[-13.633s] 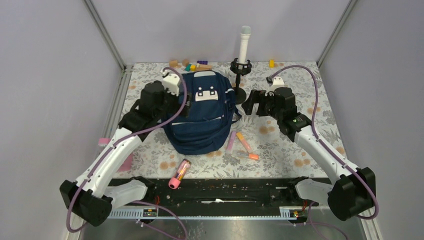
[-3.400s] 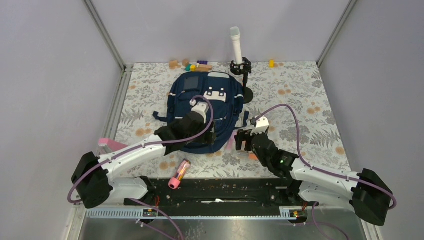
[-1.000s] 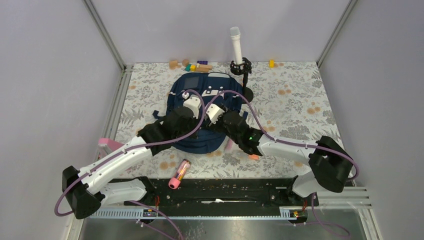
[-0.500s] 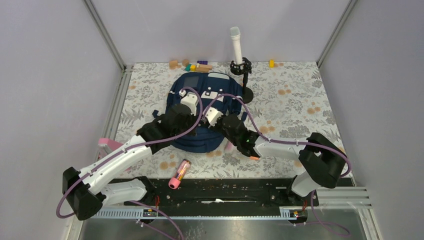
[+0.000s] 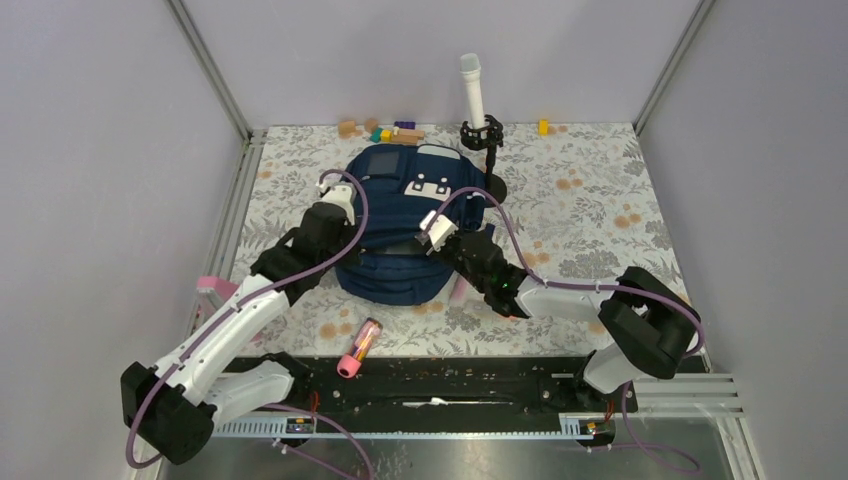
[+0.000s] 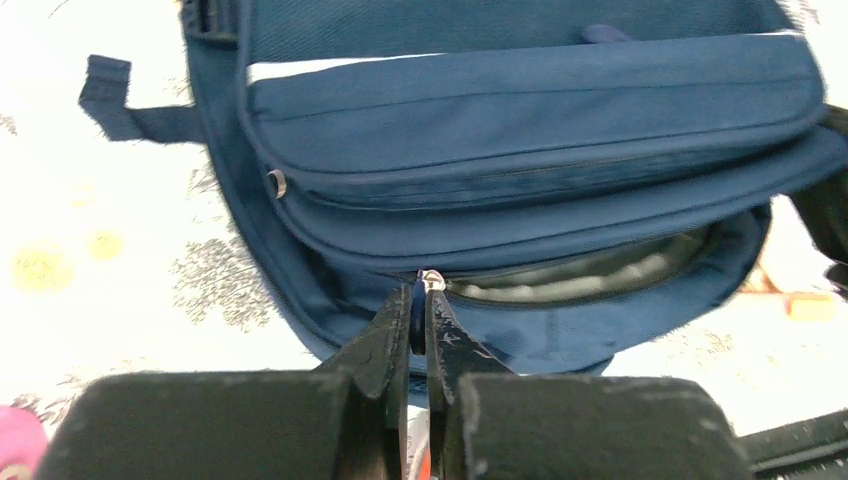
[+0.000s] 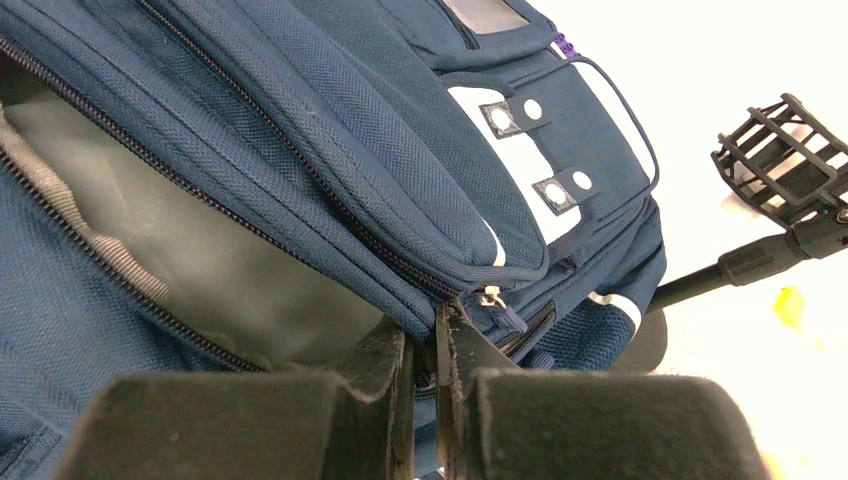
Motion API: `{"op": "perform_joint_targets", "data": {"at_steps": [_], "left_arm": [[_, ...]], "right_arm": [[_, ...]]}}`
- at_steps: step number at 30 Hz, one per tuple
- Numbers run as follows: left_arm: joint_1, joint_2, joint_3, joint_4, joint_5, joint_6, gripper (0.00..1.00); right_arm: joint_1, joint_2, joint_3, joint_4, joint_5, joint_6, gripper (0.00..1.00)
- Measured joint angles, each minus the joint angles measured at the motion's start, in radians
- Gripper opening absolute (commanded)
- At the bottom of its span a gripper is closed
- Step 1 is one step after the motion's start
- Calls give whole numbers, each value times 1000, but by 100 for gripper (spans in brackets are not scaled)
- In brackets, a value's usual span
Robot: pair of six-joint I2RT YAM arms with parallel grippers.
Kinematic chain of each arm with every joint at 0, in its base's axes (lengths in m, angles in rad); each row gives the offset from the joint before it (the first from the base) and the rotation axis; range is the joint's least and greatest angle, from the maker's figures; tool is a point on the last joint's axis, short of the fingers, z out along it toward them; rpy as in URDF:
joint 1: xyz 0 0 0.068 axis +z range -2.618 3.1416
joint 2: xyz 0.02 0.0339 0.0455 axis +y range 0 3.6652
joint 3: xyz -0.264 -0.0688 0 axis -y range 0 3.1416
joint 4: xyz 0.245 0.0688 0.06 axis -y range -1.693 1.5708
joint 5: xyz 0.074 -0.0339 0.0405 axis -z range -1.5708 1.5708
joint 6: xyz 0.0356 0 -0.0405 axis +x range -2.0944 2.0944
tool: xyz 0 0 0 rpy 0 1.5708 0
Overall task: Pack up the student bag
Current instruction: Unzip the student bag at the center of the board.
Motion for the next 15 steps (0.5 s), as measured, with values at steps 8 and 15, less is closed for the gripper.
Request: {"op": "perform_joint_targets", "data": {"at_steps": [8, 15], "left_arm": [[140, -27, -84, 26, -64, -60, 0], [214, -29, -158, 164, -66, -106, 0]], "right_arm": [[-31, -21, -20, 23, -45, 54, 0], [-47, -25, -29, 35, -75, 86, 0]]}}
